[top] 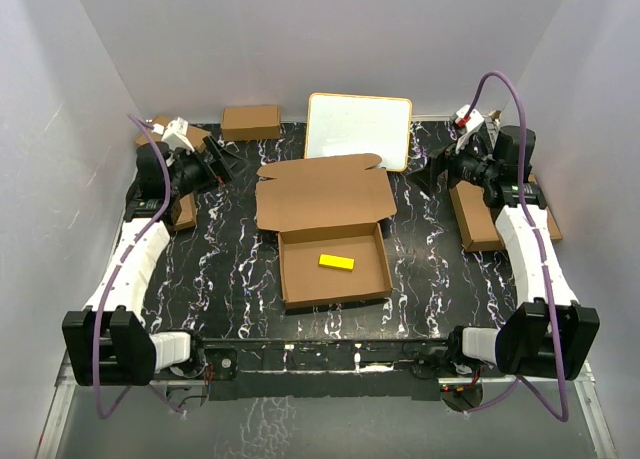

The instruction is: Fold the paper box

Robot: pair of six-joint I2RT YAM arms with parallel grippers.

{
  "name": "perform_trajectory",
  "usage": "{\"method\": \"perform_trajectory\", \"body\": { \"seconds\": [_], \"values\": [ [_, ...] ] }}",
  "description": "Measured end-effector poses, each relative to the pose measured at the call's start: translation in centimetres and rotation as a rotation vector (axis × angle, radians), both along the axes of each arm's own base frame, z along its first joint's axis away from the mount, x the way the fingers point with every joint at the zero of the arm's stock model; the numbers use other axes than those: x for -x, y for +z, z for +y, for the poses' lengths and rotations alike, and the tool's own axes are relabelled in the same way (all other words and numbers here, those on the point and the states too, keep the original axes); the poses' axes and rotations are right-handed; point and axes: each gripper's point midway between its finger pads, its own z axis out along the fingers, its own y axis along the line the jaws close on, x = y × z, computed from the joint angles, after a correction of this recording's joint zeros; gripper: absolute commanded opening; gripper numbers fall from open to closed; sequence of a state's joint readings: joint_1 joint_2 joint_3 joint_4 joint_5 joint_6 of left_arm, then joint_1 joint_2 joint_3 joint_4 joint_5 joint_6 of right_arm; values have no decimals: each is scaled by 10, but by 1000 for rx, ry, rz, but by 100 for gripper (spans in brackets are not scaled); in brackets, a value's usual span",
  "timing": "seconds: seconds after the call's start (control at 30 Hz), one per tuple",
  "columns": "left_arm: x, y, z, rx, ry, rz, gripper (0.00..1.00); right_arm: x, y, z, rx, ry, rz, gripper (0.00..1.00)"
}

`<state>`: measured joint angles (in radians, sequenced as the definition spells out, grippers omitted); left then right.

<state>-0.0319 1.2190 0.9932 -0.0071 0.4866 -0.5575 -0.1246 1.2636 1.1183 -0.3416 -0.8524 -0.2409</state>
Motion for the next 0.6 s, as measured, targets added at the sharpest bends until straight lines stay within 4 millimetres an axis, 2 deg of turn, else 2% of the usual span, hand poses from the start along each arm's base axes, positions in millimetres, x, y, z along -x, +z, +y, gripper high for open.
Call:
{"method": "perform_trajectory", "body": {
  "seconds": [0.07, 0.13, 0.3, 0.6],
  "values": [
    [-3, -1, 5, 14, 2, 5, 97, 0, 9, 1, 1, 6, -37, 99],
    [-4, -3, 10, 22, 2, 12, 97, 1, 9, 2, -3, 14, -43, 99],
    [-12, -12, 18, 29, -1, 39, 97, 4, -5, 5, -21, 24, 1, 99],
    [-23, -43, 25, 42, -22, 118, 97, 8, -14, 9, -54, 44, 47, 99]
  ]
}}
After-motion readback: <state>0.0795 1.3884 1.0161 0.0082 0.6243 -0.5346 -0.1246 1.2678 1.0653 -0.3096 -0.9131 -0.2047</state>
